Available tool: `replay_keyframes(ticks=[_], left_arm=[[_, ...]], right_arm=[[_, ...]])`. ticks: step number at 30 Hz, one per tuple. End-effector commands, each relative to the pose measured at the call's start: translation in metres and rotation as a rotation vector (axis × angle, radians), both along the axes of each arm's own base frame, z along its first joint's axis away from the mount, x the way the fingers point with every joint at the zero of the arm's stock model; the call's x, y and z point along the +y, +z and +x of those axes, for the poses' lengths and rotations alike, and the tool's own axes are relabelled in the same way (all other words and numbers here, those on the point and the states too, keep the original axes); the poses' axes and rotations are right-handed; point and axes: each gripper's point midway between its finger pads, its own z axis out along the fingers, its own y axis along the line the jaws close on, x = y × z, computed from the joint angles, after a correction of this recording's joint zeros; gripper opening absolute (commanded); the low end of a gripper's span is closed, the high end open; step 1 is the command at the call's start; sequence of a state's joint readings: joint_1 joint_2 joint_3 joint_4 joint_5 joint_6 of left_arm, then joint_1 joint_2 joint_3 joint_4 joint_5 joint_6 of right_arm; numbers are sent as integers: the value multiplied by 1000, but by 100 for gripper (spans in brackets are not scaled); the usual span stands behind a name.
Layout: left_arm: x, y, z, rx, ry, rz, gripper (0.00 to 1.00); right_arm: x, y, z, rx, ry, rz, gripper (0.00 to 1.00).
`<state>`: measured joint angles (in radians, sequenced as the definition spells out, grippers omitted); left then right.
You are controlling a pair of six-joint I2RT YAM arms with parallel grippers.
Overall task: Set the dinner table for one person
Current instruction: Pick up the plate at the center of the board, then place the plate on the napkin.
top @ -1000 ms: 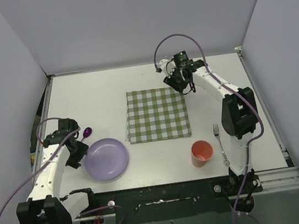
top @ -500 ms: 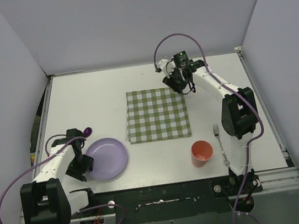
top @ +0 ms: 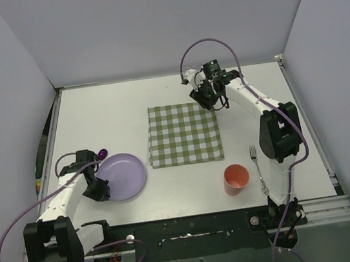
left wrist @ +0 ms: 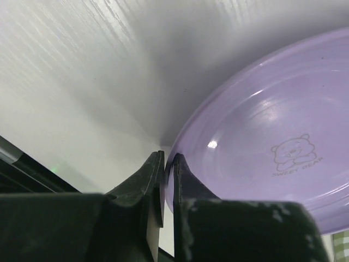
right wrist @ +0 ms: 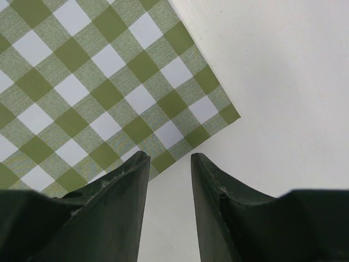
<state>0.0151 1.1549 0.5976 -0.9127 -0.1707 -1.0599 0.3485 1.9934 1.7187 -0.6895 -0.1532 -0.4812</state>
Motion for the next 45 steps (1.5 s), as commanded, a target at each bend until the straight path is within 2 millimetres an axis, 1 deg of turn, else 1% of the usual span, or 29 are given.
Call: replay_keyframes(ticks=[1, 3, 7, 8, 9, 11, 12, 13, 15, 16, 17, 18, 19, 21, 22, 23, 24, 26, 28, 30, 35, 38, 42, 45], left_arm=[[5, 19, 19, -71, -22, 27, 0], [5, 45, 38, -154, -53, 42, 0], [11, 123, 87, -413, -160, 129, 0], [11, 144, 98, -480, -192, 141, 0], [8, 161, 108, -531, -231, 144, 0], [1, 184, 129, -591, -309, 131, 0], [-6, 190, 139, -613, -340, 105, 0], [-15, 192, 149, -635, -369, 63, 0], [-38, 191, 171, -710, -401, -23, 0], [-49, 181, 180, -707, -411, -57, 0], [-59, 176, 186, -711, -426, -73, 0], [-68, 161, 195, -683, -447, -83, 0], [-78, 151, 202, -665, -477, -92, 0], [-103, 139, 217, -653, -557, -121, 0], [-117, 136, 223, -650, -598, -135, 0], [-135, 141, 231, -666, -650, -146, 0], [-148, 142, 238, -670, -685, -149, 0], [-170, 147, 247, -680, -741, -155, 0], [-186, 152, 251, -693, -782, -165, 0], [-196, 155, 252, -703, -809, -177, 0], [-219, 146, 250, -685, -857, -231, 0], [-228, 131, 245, -647, -874, -251, 0], [-229, 97, 237, -547, -879, -286, 0], [-232, 82, 237, -517, -882, -307, 0]], right_arm=[[18, 17, 6, -37, 25, 60, 37], [22, 17, 3, -35, 39, 54, 37], [22, 13, 0, -44, 63, -2, 37], [21, 11, -1, -42, 64, -16, 37], [20, 10, -2, -44, 68, -30, 37], [18, 7, -4, -37, 67, -46, 37], [17, 6, -5, -34, 66, -51, 37], [15, 5, -5, -32, 62, -60, 37], [11, 3, -4, -36, 49, -79, 37], [7, 3, -2, -43, 33, -94, 37], [2, 2, 1, -54, 10, -118, 36], [-3, 2, 5, -66, -15, -138, 34], [-10, 2, 9, -79, -49, -157, 32], [-23, 4, 16, -84, -113, -156, 31], [-30, 5, 19, -84, -147, -149, 31], [-41, 7, 22, -87, -187, -144, 31], [-49, 11, 26, -99, -219, -138, 31], [-66, 18, 32, -120, -271, -138, 32], [-81, 22, 35, -129, -298, -139, 32], [-93, 24, 37, -134, -321, -141, 32], [-113, 25, 37, -132, -360, -139, 32], [-117, 23, 34, -126, -359, -141, 32], [-117, 21, 33, -126, -350, -141, 33], [-117, 20, 34, -123, -352, -145, 33]])
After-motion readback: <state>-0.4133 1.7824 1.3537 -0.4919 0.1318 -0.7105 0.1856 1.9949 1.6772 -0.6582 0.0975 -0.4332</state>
